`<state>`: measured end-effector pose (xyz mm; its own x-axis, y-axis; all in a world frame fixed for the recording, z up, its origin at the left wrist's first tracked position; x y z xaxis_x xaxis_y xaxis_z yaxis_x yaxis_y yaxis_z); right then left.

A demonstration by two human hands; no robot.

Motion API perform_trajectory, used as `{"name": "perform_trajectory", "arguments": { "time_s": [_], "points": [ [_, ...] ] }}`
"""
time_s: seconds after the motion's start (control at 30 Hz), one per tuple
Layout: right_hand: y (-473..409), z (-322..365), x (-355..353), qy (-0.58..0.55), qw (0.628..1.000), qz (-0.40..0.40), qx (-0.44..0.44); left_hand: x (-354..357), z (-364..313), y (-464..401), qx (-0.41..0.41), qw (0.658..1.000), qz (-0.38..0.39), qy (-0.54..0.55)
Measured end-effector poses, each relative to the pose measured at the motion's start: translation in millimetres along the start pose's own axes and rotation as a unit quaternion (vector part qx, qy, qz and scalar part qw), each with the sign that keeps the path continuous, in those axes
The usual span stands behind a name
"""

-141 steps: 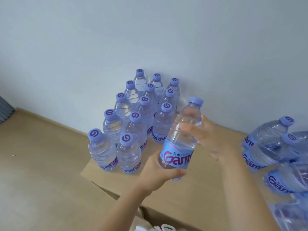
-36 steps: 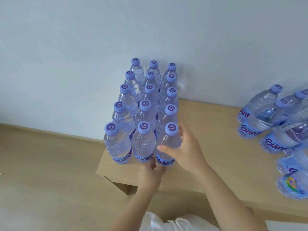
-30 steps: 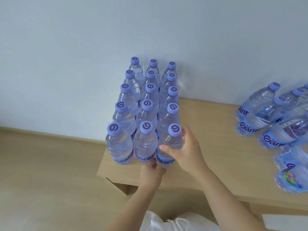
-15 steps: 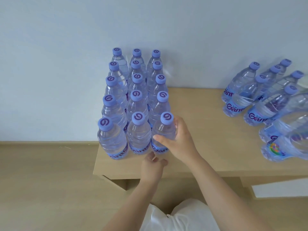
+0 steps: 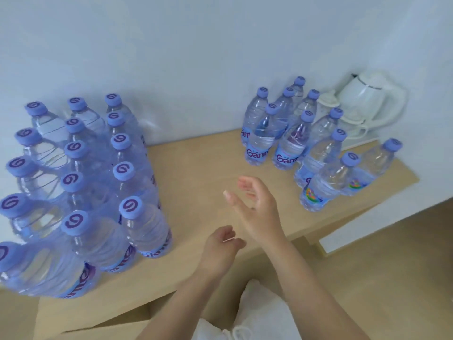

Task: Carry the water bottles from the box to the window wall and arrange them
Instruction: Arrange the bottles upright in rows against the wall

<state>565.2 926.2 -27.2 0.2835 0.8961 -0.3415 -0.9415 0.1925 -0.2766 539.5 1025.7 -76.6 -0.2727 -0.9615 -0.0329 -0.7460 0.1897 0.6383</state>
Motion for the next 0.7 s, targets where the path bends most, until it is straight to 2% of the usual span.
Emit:
{"name": "perform_trajectory", "arguments": {
  "time_s": [0.13, 0.27, 0.37, 0.43, 0.5, 0.57, 0.63, 0.7],
  "points": [
    [-16, -22, -71, 0.035, 0.997, -0.068, 0.028, 62, -33, -18, 0.021, 0.998, 0.037, -0.037],
    [-26, -39, -123, 0.068, 0.986, -0.152, 0.019, 112, -56, -37, 0.031, 0.995, 0.076, -0.052],
    [-33, -47, -155, 0.142, 0.95, -0.275, -0.038, 138, -68, -52, 0.032, 0.993, 0.092, -0.071],
    [-39, -56, -170, 0.165, 0.929, -0.328, -0.049, 151, -73, -63, 0.035, 0.992, 0.097, -0.071],
    [-46, -72, -177, 0.155, 0.936, -0.317, 0.0, 162, -74, -75, 0.037, 0.993, 0.094, -0.063],
    [-53, -90, -178, 0.123, 0.96, -0.241, 0.063, 168, -74, -84, 0.039, 0.994, 0.088, -0.057],
    [-57, -103, -176, 0.101, 0.974, -0.183, 0.081, 168, -73, -90, 0.04, 0.993, 0.081, -0.081],
    [-64, -107, -177, 0.092, 0.98, -0.162, 0.074, 163, -70, -97, 0.04, 0.989, 0.073, -0.119]
  ]
}}
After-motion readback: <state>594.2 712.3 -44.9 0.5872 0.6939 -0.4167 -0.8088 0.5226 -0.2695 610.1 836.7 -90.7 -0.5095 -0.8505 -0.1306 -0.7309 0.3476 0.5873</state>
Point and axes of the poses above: each hand's wrist, its own y-axis away from the middle knuckle, its own x-axis out of the palm, z = x × y, the point moved 2 cm from there along -y, towards the middle knuckle, and after that the axes turned 8 degrees about -x, right-handed, at the moved point
